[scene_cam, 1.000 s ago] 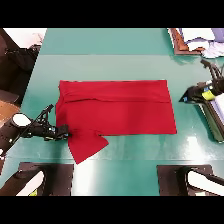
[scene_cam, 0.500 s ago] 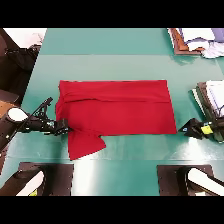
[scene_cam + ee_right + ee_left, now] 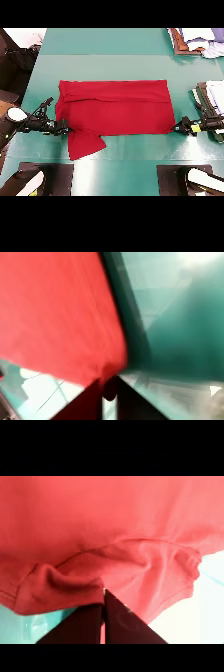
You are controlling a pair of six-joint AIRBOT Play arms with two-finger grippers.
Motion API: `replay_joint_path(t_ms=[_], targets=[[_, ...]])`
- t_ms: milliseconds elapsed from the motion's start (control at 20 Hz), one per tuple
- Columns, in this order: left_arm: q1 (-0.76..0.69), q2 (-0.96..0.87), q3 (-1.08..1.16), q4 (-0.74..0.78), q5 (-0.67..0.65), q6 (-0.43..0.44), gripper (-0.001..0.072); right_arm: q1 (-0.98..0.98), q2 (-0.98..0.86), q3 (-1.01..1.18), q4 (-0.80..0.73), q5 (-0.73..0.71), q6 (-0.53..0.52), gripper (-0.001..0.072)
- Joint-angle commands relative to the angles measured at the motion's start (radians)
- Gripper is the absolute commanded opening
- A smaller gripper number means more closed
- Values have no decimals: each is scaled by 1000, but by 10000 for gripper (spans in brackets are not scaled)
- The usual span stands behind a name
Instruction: Fold the shirts.
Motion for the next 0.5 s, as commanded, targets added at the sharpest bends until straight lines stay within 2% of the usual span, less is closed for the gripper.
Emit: replay_joint_path(t_ms=[0, 150, 350, 450], targets=[[0, 24, 1, 34, -51, 16, 25, 51, -1, 26, 3, 39, -4, 18], [0, 132, 1, 93, -103, -22, 25, 60, 93, 29, -125, 90, 45, 18], [0, 296, -2, 103, -281, -43, 25, 60, 324, 27, -329, 251, 106, 17], [0, 380, -5, 103, -345, -89, 25, 60, 452, 26, -411, 298, 148, 17]])
